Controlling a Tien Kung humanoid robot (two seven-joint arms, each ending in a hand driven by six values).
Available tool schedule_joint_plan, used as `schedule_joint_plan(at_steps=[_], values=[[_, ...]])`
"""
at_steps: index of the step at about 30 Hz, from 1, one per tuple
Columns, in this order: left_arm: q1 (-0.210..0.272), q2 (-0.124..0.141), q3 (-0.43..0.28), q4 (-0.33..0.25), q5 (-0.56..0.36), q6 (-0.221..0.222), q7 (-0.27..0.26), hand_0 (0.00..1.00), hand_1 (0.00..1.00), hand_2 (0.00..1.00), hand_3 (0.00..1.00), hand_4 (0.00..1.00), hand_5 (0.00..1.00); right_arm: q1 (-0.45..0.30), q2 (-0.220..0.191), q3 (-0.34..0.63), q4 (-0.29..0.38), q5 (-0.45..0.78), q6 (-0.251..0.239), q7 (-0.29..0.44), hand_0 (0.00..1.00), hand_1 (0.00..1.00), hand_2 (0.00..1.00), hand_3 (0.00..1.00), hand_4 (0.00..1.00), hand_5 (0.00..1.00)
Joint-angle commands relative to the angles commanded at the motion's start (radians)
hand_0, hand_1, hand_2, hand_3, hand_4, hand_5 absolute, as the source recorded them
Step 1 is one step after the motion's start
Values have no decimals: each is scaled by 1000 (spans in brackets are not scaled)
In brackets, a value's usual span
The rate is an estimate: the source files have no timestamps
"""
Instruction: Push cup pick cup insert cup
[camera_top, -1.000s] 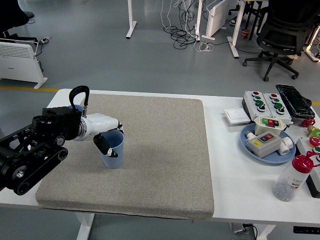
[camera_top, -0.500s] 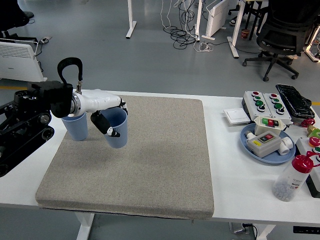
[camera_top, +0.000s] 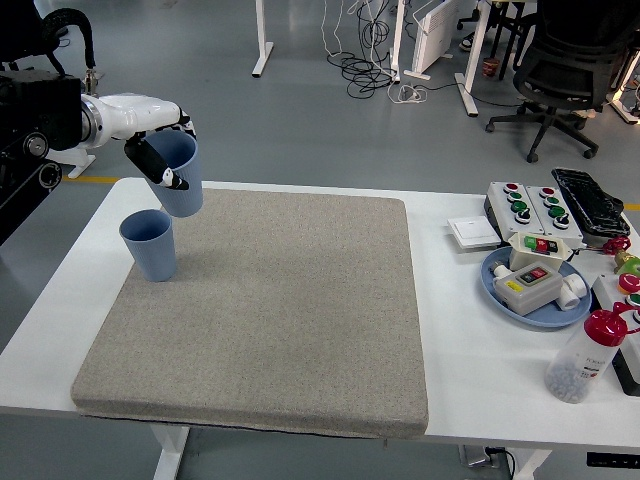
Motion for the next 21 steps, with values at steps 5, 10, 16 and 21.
schedule_joint_plan(at_steps=[5, 10, 16, 21], values=[[0, -12, -6, 70, 24, 0, 0, 425, 595, 670, 631, 651, 74, 3, -2, 6, 1, -12, -1, -3, 749, 686, 681, 578, 98, 498], [7, -21, 6, 114, 17, 8, -11, 425, 595, 670, 631, 651, 74, 5, -1, 6, 0, -8, -1, -2, 749, 686, 681, 578, 98, 498], [10, -26, 21, 140, 19, 26, -25, 428, 596, 669, 630, 649, 72, 8, -2, 8, 0, -13, -2, -4, 749, 686, 681, 578, 98, 497], [12, -28, 25, 148, 22, 33, -31, 434, 597, 671, 630, 640, 66, 9, -2, 7, 0, -12, -2, -3, 749, 685, 682, 578, 98, 497]])
